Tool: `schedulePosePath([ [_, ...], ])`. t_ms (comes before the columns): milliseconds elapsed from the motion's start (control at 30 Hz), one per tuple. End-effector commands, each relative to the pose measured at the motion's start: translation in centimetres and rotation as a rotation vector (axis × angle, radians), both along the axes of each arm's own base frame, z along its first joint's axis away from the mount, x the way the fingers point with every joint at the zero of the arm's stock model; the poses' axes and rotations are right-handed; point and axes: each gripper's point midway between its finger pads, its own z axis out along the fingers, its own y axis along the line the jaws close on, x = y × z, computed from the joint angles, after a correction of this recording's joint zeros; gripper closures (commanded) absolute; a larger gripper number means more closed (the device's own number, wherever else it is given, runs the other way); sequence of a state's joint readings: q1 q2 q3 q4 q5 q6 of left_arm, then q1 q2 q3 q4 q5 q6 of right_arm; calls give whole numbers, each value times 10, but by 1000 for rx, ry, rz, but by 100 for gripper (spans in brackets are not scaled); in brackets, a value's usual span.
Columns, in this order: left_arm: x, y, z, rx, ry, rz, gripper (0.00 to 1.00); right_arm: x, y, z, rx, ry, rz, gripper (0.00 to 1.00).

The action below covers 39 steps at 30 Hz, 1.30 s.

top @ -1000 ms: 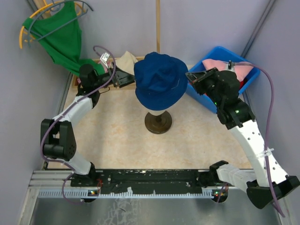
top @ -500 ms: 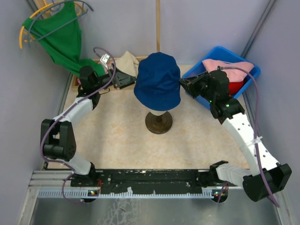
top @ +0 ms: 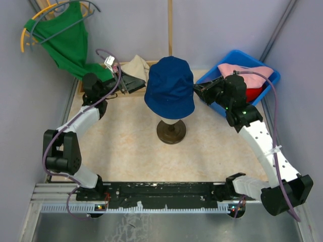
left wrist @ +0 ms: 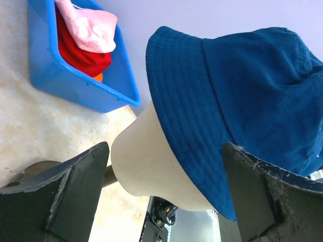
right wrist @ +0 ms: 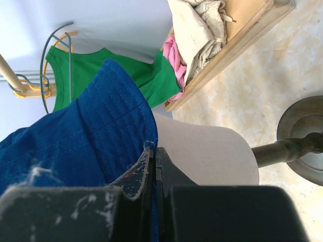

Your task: Stack the hats

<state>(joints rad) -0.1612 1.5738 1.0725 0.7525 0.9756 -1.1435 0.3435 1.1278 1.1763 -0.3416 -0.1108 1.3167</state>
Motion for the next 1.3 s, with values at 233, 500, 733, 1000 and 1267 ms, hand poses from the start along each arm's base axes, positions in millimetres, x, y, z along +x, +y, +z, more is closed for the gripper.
schedulePosePath([
  [233, -10, -20, 25, -61, -95, -95, 4, 1, 2, 5, -2, -24, 17, 100],
  [500, -15, -24, 22, -104, -99, -134, 30, 1, 1, 6, -2, -24, 11, 100],
  [733, -21, -23, 33, -225, -91, -216, 50, -1, 1, -2, -5, -8, 17, 100],
  [1000, -33, -17, 39, -343, -97, -293, 33, 1, 3, -5, -4, -3, 24, 100],
  [1267, -43, -17, 50, -348, -142, -320, 27, 3, 4, -7, -9, 3, 28, 100],
])
